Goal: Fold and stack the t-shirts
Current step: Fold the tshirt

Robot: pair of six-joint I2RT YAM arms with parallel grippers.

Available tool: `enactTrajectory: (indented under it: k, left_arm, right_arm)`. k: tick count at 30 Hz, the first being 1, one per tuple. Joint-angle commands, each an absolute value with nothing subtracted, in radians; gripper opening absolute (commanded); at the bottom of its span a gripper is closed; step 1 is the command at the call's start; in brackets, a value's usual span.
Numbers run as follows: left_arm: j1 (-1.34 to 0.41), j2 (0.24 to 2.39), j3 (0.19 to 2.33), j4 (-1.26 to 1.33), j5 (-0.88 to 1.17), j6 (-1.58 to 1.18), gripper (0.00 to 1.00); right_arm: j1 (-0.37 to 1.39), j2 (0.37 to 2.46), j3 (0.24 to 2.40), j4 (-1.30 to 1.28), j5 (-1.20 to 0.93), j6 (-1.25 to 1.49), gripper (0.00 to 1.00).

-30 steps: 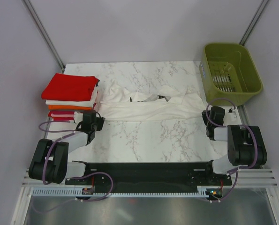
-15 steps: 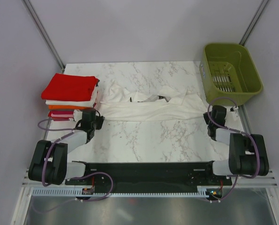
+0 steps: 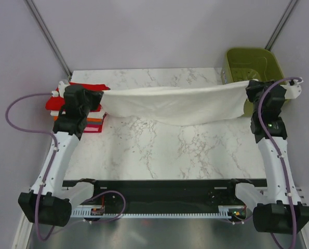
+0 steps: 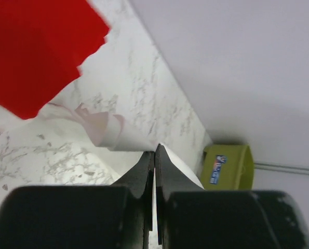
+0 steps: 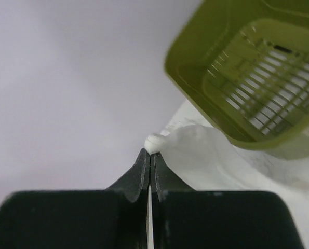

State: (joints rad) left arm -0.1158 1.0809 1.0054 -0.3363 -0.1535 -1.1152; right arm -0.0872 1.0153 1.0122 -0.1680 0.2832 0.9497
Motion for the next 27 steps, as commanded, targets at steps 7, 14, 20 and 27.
enactTrajectory:
  k: [7, 14, 20, 27]
  left_arm:
    - [-0.089, 0.865, 1.46, -0.667, -0.111, -0.943, 0.02]
    - [-0.089, 0.827, 1.542, -0.727, -0.109, -0.957, 0.02]
    - [-0.087, 0.917, 1.534, -0.729, -0.114, -0.966, 0.02]
    - [-0.087, 1.112, 1.496, -0.608, -0.083, -0.986, 0.02]
  right_arm:
    - [-0.094, 0.853, 1.419, -0.333, 0.227, 0.824, 0.0]
    - [-0.094, 0.744, 1.466, -0.368, 0.268, 0.81, 0.0]
    - [-0.092, 0.803, 1.5, -0.379, 0.252, 0.805, 0.0]
    - [-0.092, 1.038, 1.513, -0.335, 0.173, 0.844, 0.0]
